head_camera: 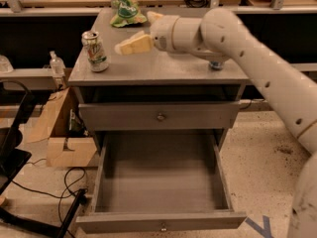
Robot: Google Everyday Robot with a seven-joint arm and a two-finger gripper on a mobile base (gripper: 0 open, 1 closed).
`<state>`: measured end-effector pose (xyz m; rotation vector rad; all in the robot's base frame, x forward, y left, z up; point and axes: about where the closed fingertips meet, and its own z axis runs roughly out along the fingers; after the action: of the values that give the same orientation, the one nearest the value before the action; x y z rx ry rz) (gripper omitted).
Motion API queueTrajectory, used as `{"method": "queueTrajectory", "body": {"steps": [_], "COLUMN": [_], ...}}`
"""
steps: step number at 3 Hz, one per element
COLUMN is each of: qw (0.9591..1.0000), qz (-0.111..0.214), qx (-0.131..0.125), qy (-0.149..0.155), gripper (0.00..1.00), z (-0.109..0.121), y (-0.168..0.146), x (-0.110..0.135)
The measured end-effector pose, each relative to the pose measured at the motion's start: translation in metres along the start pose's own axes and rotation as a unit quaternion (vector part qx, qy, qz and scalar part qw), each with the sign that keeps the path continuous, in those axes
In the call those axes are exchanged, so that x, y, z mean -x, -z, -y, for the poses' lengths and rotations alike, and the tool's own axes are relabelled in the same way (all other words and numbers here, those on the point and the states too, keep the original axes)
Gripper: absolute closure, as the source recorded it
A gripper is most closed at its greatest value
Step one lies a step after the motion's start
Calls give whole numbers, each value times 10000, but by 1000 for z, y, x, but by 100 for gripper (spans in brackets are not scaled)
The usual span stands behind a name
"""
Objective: Place 7up can into middle drawer
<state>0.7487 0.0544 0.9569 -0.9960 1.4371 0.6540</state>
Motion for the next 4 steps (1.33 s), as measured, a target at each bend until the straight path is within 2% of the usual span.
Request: {"method": "queueTrajectory", "body": {"steps": [1,2,3,4], "qw": [9997,9992,9990,9982], "qz": [-237,-380,-147,98], "qx": [59,150,343,479], "qy": [95,-7,-258,-362], "gripper": [0,0,2,24], "z": [-2,-8,-22,-38], "y": [-47,-85,-130,-148], "x": [-30,-50,-44,-24]}}
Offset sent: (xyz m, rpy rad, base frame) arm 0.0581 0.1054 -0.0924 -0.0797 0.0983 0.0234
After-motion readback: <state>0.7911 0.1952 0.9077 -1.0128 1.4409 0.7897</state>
